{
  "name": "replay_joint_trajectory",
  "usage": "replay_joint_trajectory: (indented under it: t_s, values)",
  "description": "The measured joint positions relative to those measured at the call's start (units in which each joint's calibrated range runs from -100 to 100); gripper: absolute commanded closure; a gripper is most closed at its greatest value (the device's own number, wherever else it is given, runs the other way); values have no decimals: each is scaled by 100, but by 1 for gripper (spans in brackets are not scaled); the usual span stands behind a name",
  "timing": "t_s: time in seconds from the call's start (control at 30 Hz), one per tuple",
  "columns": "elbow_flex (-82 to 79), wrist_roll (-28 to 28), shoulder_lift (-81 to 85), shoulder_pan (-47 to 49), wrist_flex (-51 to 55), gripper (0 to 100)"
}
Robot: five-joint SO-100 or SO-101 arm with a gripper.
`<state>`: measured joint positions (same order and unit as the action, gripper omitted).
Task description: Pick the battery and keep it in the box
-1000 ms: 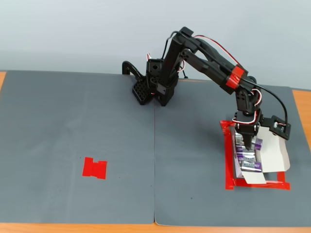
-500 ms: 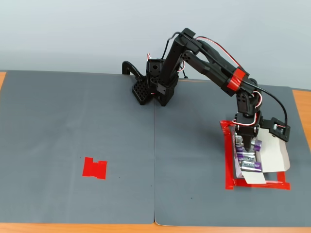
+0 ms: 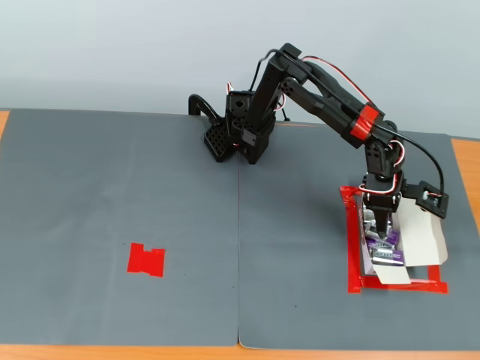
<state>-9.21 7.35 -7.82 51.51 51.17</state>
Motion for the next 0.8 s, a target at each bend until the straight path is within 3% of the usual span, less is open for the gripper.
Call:
replay_joint_trajectory:
  t_s: [0.17,0.43,0.8]
  values:
    - [0,0,0,0,0,80]
    - [0,0,561,-59,0,98]
    - [0,0,1708,-847,937,98]
